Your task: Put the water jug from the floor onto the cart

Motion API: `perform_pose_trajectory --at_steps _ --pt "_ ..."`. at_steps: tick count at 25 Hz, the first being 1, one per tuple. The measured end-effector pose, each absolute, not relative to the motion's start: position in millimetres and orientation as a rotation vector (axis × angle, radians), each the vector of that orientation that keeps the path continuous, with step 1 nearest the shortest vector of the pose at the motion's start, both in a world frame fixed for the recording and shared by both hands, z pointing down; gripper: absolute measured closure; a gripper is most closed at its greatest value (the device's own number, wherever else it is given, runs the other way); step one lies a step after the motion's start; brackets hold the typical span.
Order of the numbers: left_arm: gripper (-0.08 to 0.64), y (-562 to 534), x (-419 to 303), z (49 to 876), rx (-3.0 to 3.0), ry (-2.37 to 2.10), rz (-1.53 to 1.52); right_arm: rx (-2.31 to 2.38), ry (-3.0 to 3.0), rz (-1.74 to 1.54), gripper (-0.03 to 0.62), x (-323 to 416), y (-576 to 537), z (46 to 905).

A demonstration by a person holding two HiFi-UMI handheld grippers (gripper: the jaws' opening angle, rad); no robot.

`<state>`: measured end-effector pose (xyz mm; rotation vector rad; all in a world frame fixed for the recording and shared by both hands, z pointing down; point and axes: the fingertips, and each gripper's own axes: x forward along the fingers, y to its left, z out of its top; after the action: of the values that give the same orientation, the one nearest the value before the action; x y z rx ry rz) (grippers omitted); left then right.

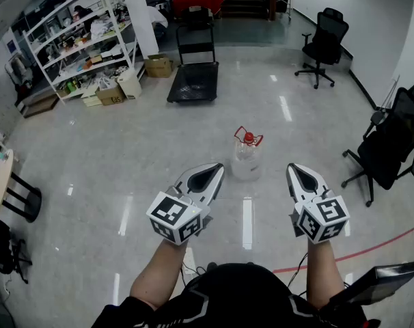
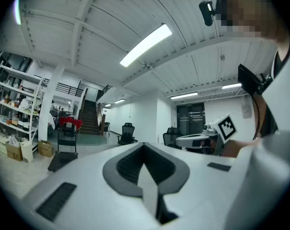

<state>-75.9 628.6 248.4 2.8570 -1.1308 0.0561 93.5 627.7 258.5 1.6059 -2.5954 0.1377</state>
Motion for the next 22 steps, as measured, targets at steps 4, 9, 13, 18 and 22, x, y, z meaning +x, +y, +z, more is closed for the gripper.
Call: perform_pose_trajectory --at_steps 4,9,13,18,22 --pt "0.558 629 -72 253 2.855 -1.140 0.055 1.605 -2.593 0.140 0.590 94 625 263" --pt "0.558 630 -69 258 2.851 -1.132 0.060 1.596 -2.596 0.144 0.590 91 625 264" --pt "0.558 627 -67 259 2.843 -1.131 0.055 1.586 -2.592 0.152 0.589 92 622 267" --pt "0.558 623 -59 265 2.825 -1.129 0.065 1.596 -2.588 0.173 0.589 101 618 268" --pt "0.558 615 -47 273 2.816 -1.133 0.067 1.603 -2.584 0.163 0.589 113 609 272"
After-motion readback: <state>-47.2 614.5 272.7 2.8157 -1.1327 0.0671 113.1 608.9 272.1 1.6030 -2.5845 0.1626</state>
